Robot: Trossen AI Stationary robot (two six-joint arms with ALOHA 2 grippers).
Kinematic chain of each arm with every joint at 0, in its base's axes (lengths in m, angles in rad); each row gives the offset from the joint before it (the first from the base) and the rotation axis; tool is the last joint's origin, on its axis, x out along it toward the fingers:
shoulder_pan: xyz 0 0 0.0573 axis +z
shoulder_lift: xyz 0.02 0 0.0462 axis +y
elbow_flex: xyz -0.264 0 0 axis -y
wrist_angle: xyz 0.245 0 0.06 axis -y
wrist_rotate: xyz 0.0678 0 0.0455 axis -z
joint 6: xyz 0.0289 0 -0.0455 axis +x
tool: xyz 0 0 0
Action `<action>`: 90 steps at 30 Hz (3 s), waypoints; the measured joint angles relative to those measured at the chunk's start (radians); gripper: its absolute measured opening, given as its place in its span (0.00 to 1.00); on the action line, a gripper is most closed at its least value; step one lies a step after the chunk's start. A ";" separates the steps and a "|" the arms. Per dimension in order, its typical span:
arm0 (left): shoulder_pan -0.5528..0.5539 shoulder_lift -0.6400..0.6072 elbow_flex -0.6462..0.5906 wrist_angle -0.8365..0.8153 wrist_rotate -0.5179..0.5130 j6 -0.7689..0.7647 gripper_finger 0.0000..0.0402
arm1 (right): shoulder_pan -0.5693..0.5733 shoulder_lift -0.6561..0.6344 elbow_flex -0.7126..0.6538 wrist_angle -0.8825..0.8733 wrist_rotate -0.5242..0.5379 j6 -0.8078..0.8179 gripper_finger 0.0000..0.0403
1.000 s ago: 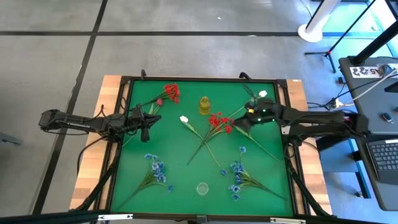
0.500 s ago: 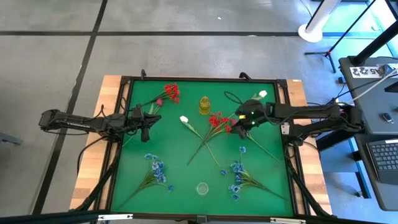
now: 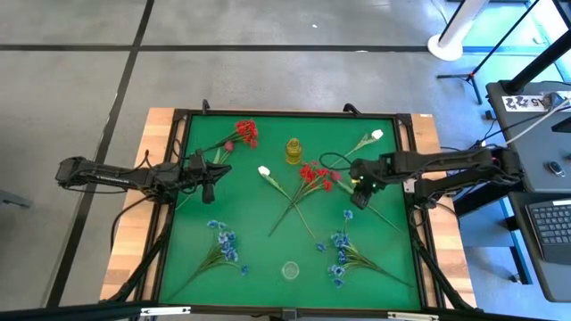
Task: Sort flowers into vase by color
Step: Put the right red tulip into the yellow vase
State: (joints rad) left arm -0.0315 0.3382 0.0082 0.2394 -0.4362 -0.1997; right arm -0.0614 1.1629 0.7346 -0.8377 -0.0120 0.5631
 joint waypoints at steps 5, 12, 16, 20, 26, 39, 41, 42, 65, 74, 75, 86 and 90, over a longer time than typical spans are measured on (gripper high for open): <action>0.000 0.000 0.000 0.000 0.000 0.000 0.04 | 0.025 0.000 -0.100 0.099 0.011 0.047 0.39; 0.000 0.000 0.000 0.000 0.000 0.000 0.04 | 0.031 0.000 -0.176 0.127 0.032 0.084 0.39; 0.000 0.000 0.000 0.000 0.000 0.000 0.04 | 0.031 0.000 -0.211 0.140 0.058 0.087 0.39; 0.000 0.000 0.000 0.000 0.000 0.000 0.04 | 0.029 0.000 -0.240 0.176 0.056 0.087 0.39; 0.000 0.000 0.000 0.000 0.000 0.000 0.04 | 0.029 0.000 -0.246 0.198 0.027 0.087 0.39; 0.000 0.000 0.000 0.000 0.000 0.000 0.04 | 0.028 0.000 -0.255 0.231 0.086 0.110 0.39; 0.000 0.000 0.000 0.000 0.000 0.000 0.04 | 0.029 0.000 -0.269 0.237 0.089 0.110 0.39; 0.000 0.000 0.000 0.000 0.000 0.000 0.04 | 0.029 -0.001 -0.274 0.243 0.090 0.110 0.39; 0.000 0.000 0.000 0.000 0.000 0.000 0.04 | 0.028 0.002 -0.116 0.151 0.136 0.064 0.02; 0.000 0.000 0.000 0.000 0.000 0.000 0.04 | 0.028 0.000 0.136 0.556 0.344 -0.262 0.01; 0.000 0.000 0.000 0.000 0.000 0.000 0.04 | 0.027 0.000 0.139 0.671 0.336 -0.323 0.01; 0.000 0.000 0.000 0.000 0.000 0.000 0.04 | -0.187 0.081 0.139 1.417 -0.022 -0.521 0.00; 0.000 0.000 0.000 0.000 0.000 0.000 0.04 | -0.259 0.199 0.139 1.589 -0.094 -0.508 0.00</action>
State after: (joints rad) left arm -0.0313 0.3380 0.0082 0.2390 -0.4364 -0.1997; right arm -0.3208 1.3619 0.8734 0.7509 -0.1064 0.0555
